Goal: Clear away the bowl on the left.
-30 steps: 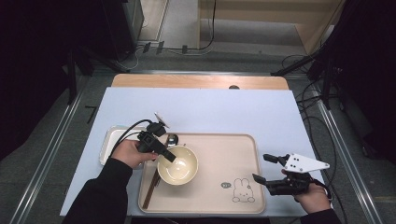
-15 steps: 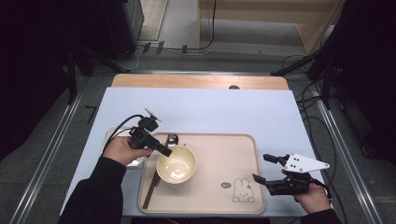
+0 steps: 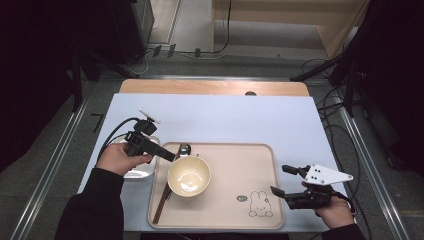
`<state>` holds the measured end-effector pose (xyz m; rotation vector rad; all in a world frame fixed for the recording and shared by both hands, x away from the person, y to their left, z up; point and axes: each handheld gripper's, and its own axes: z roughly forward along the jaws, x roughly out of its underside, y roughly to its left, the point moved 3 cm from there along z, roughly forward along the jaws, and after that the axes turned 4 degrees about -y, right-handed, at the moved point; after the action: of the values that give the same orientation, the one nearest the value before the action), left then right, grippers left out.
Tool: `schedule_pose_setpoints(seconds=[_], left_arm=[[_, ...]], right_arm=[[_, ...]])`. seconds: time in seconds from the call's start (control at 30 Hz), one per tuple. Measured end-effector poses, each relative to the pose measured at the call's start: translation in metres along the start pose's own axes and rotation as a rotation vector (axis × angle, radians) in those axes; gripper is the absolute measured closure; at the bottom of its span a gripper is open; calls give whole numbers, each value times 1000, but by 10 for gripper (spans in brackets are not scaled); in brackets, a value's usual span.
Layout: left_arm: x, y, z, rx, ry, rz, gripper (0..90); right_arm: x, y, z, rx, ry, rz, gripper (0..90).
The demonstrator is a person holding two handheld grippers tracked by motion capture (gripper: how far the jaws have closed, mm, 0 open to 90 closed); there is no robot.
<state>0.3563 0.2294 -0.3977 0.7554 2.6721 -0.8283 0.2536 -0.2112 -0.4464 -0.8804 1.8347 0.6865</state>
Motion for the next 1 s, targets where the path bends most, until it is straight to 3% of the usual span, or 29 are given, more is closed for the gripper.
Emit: schedule_pose_setpoints(seconds=[0.3, 0.53, 1.0], left_arm=[[7, 7, -17, -12, -41, -19, 415], [13, 14, -27, -44, -65, -38, 404], [31, 37, -49, -84, -119, -92, 398]], right_arm=[[-1, 0, 3, -8, -2, -6, 221], [-3, 0, 5, -17, 1, -10, 221], [-5, 0, 11, -30, -5, -16, 220]])
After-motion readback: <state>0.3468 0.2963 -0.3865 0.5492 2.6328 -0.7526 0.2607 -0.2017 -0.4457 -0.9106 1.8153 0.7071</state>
